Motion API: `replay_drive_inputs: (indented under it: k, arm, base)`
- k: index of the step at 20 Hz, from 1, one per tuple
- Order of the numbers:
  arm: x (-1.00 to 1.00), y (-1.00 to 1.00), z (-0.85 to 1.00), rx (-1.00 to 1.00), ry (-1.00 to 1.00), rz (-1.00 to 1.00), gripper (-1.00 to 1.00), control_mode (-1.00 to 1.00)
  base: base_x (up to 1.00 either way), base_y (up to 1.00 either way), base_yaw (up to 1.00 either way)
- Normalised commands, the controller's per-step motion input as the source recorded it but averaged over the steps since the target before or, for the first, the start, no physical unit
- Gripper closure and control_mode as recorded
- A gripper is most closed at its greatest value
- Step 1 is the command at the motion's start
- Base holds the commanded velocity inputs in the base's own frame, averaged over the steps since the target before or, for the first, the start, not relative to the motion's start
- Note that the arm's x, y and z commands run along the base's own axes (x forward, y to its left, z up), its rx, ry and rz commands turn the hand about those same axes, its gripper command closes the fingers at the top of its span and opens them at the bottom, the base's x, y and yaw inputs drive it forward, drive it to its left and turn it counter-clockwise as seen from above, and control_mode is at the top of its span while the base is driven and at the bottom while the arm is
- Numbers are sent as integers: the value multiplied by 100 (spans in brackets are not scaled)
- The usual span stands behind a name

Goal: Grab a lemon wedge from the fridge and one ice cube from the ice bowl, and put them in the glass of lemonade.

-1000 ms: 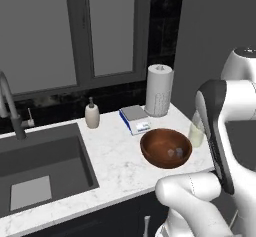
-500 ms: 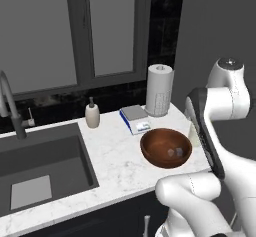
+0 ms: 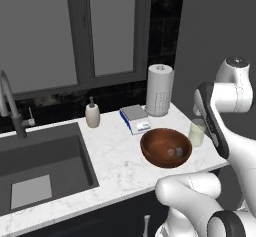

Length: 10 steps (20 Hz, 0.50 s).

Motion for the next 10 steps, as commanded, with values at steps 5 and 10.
replay_drive_inputs:
  k: [5,10]
  arm:
    - [17,0,-23,0,5,0,100,-100]
    - [38,-1,-16,0,0,0,100,-100]
  base:
    - [0,0,0]
    - [0,0,0]
